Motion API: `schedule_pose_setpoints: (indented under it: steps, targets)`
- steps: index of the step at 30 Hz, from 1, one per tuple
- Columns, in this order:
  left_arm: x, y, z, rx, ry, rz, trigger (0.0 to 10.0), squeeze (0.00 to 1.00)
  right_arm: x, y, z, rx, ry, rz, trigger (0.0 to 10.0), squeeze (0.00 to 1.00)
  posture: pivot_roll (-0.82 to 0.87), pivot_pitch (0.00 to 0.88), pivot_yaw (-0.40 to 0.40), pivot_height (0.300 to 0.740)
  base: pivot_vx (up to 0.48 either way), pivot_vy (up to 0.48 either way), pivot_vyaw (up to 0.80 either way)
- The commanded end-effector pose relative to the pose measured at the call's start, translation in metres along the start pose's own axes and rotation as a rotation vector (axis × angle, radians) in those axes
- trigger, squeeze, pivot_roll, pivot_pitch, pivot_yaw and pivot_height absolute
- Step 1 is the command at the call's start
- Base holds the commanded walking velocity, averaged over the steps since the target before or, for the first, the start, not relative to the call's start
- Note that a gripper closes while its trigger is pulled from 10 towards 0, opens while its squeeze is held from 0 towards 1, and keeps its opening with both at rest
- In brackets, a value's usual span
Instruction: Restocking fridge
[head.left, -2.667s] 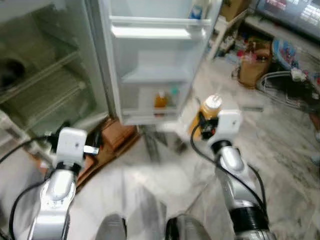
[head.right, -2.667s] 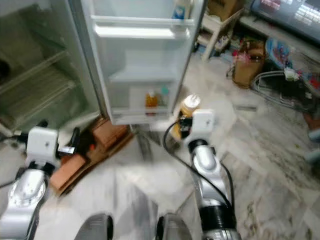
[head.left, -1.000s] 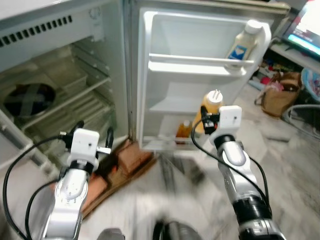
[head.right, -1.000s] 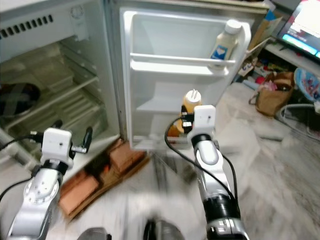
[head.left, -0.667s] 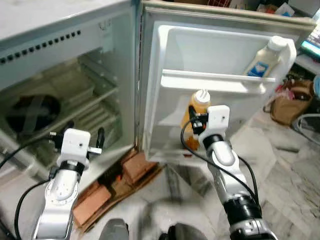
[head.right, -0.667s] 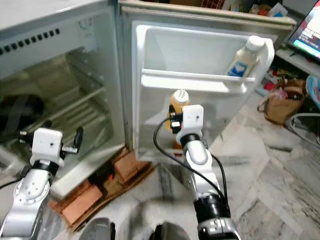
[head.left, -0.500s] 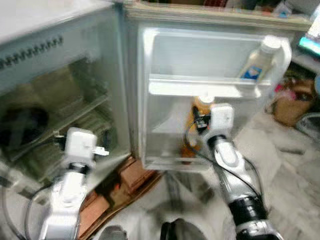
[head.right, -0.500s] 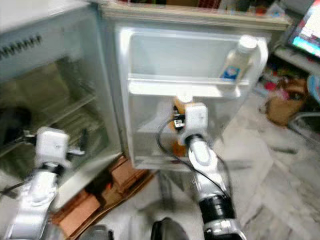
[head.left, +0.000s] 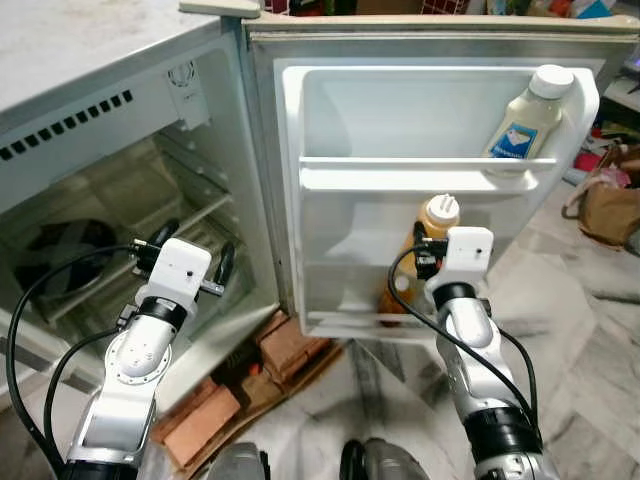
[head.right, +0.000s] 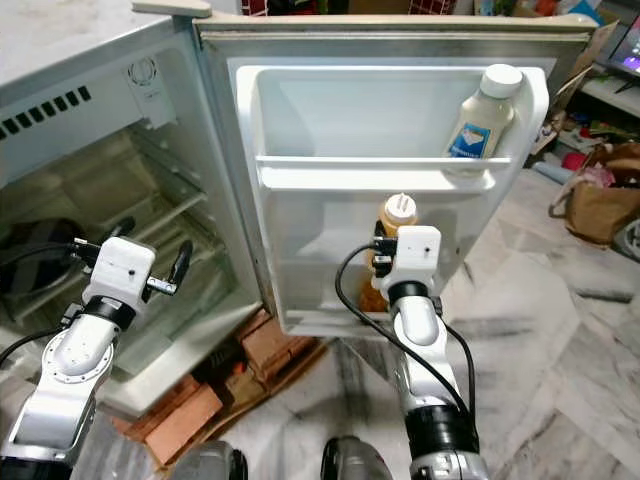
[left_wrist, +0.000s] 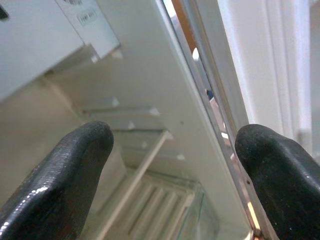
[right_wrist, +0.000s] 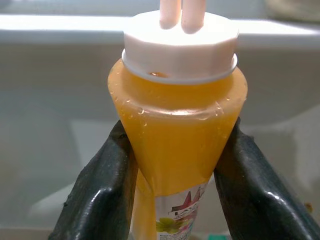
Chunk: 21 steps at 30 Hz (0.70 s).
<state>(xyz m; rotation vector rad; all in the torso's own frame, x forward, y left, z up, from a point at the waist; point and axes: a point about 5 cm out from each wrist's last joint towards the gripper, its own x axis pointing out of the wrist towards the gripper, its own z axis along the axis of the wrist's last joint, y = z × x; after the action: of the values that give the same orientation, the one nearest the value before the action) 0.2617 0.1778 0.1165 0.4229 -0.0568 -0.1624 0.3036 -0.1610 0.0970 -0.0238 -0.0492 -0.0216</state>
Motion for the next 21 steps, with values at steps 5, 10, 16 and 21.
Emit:
schedule_pose_setpoints:
  steps: [5, 10, 16, 21]
  targets:
    - [-0.003, -0.007, -0.005, 0.001, 0.015, 0.010, 10.0, 0.00, 0.007, 0.006, 0.012, -0.009, -0.048, 0.043, 10.0, 0.00, 0.14, 0.110, -0.030, 0.711, 0.000, 0.000, 0.00]
    - [-0.006, -0.005, -0.007, -0.004, 0.019, 0.030, 10.0, 0.00, 0.010, 0.008, 0.013, -0.008, -0.050, 0.053, 10.0, 0.00, 0.15, 0.114, -0.043, 0.686, 0.000, 0.000, 0.00]
    - [-0.011, -0.006, -0.009, -0.005, 0.028, 0.032, 10.0, 0.00, 0.010, 0.014, 0.012, -0.006, -0.044, 0.079, 10.0, 0.00, 0.16, 0.120, -0.055, 0.656, 0.000, 0.000, 0.00]
    - [-0.014, -0.008, -0.009, -0.014, 0.031, 0.035, 10.0, 0.00, 0.011, 0.014, 0.011, -0.006, -0.040, 0.086, 10.0, 0.00, 0.16, 0.129, -0.062, 0.626, 0.000, 0.000, 0.00]
